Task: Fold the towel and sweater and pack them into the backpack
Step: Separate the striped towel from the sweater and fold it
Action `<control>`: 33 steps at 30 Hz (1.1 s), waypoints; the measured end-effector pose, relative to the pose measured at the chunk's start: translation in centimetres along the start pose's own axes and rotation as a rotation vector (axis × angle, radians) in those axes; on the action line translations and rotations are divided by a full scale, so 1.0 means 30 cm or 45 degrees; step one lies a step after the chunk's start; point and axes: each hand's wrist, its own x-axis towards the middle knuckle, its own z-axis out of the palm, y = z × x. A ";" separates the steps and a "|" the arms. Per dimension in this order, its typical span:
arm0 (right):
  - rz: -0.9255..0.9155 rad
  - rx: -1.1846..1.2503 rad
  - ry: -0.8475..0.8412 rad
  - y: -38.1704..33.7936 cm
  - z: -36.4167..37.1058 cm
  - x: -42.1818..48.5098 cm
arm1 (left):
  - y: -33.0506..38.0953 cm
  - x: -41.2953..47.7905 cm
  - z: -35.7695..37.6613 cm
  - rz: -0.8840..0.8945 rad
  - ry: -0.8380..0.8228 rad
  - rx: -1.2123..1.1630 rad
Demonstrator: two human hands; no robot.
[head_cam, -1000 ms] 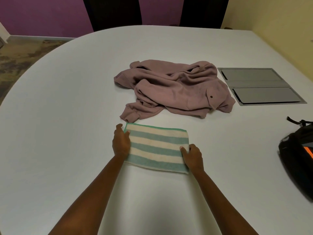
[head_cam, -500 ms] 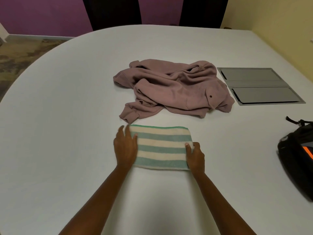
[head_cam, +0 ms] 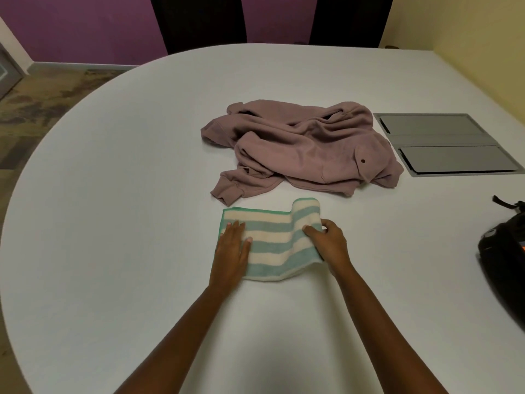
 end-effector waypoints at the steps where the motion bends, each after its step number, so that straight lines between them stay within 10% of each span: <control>1: -0.052 -0.041 -0.003 -0.028 0.013 -0.019 | 0.010 -0.003 -0.011 -0.044 0.103 -0.180; 6: -0.358 -0.287 -0.023 -0.142 0.120 -0.132 | 0.041 0.039 -0.070 -0.444 0.280 -0.806; 15: -0.541 -0.673 -0.293 -0.170 0.382 -0.262 | 0.023 0.094 -0.169 -0.662 -0.248 -1.309; 24: -0.841 -0.759 -0.204 -0.061 0.362 -0.244 | -0.040 0.144 -0.171 -0.463 -0.115 -0.537; 33: -0.621 -1.153 -0.224 0.064 0.368 -0.120 | -0.047 0.143 -0.109 -0.344 -0.010 0.173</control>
